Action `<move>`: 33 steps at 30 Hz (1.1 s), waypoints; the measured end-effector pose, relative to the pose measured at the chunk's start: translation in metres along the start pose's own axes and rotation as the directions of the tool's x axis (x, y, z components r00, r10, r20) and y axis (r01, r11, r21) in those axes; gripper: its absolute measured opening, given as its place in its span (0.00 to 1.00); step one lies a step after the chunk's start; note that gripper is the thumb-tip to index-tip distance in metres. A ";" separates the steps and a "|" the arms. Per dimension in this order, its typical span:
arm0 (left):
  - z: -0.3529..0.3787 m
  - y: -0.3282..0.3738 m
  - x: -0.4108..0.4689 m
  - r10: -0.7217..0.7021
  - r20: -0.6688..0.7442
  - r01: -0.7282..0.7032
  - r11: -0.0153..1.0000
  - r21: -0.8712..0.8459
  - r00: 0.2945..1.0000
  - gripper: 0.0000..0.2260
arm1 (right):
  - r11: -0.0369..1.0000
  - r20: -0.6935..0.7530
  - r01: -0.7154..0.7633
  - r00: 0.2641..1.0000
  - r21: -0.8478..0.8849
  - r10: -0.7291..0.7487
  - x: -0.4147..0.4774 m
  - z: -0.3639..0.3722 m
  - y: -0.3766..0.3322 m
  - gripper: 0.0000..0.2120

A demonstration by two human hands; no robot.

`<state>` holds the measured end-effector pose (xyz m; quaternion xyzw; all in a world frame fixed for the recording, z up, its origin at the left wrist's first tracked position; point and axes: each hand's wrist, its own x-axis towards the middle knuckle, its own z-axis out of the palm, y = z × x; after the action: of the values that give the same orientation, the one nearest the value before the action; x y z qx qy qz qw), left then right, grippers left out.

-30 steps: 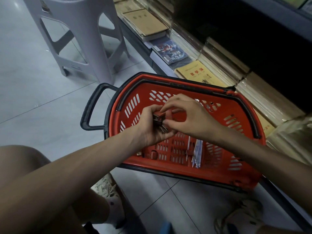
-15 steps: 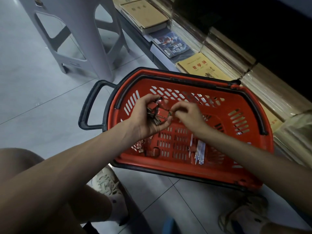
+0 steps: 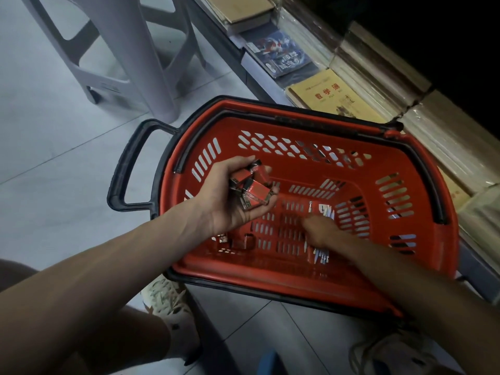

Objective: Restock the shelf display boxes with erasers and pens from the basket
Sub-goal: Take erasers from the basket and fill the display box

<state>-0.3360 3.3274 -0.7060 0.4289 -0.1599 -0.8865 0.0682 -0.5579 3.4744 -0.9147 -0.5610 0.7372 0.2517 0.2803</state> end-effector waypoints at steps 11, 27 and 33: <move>0.038 -0.006 -0.020 0.067 -0.007 -0.065 0.985 0.157 0.998 0.10 | 0.849 -0.344 0.147 0.938 0.508 0.043 -0.075 -0.090 0.007 0.09; 0.207 -0.081 -0.153 0.196 0.271 -0.279 0.906 0.317 0.942 0.09 | 0.189 -0.745 0.750 0.525 0.633 0.411 -0.423 -0.202 0.032 0.09; 0.306 -0.129 -0.186 0.193 0.375 -0.336 0.867 0.367 0.907 0.10 | 0.200 -0.712 0.821 0.311 0.535 0.629 -0.503 -0.172 0.059 0.05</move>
<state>-0.4573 3.5655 -0.4348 0.2544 -0.4153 -0.8707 0.0687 -0.5298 3.7161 -0.4380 -0.3276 0.6463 -0.6831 0.0914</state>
